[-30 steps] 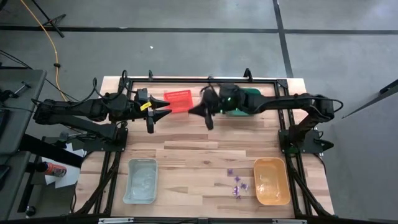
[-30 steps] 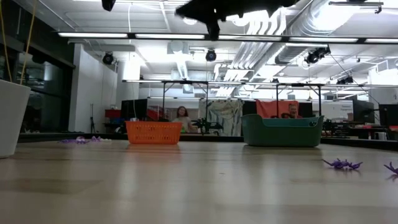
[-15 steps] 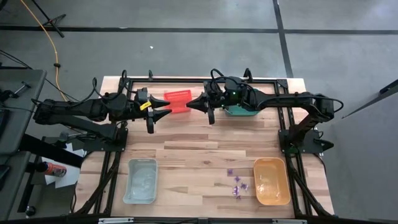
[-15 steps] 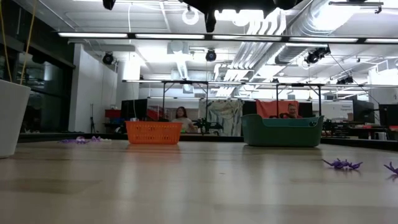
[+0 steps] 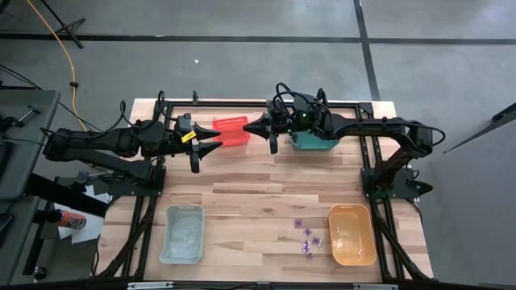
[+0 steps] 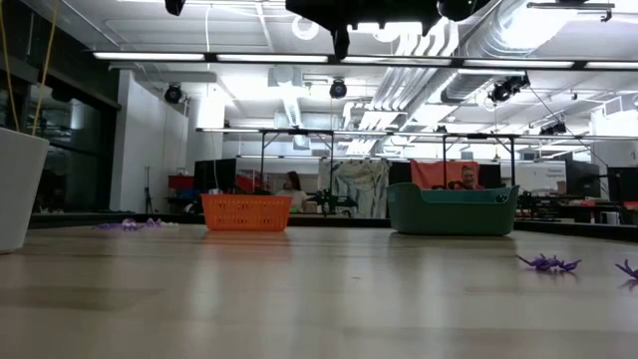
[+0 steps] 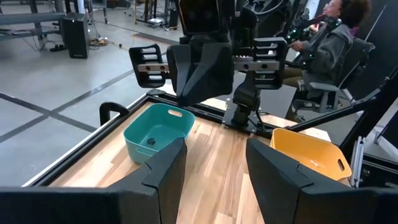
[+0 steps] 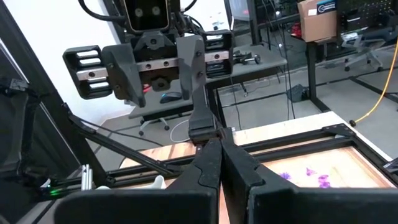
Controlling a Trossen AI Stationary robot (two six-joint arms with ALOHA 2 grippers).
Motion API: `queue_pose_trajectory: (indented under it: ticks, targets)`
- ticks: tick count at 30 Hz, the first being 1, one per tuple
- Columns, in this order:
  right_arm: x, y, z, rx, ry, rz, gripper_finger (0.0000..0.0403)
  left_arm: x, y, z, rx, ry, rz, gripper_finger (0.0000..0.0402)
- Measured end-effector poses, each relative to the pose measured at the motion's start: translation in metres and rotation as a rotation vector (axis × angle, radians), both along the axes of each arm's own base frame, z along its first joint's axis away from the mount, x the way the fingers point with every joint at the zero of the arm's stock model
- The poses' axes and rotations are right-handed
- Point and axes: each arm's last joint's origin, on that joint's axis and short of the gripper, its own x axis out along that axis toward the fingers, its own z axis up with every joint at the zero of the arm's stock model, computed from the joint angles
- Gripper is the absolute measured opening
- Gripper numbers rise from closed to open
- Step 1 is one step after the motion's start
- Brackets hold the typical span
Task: Sort Halloween decoration
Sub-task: Put the white bone toy into the yellow bin
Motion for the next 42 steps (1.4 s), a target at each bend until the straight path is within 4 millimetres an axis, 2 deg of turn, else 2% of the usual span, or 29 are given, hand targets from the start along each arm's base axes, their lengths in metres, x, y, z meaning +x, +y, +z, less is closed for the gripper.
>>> queue_pose_trajectory:
  ticks: [23, 35, 39, 42]
  targets:
    - [0.005, 0.025, 0.000, 0.077, 0.012, 0.070, 0.0000, 0.000, 0.000, 0.000, 0.000, 0.000, 0.000, 0.0156]
    - [0.008, 0.058, -0.003, 0.084, 0.048, 0.141, 0.0000, 0.000, 0.000, 0.000, 0.000, 0.000, 0.000, 0.0156]
    - [0.009, 0.069, -0.009, 0.200, 0.114, 0.032, 0.0000, 0.000, 0.000, 0.000, 0.000, 0.000, 0.000, 0.0156]
    - [0.012, 0.071, -0.018, 0.306, 0.252, -0.108, 0.0011, 0.000, 0.000, 0.000, -0.001, -0.001, 0.000, 0.0156]
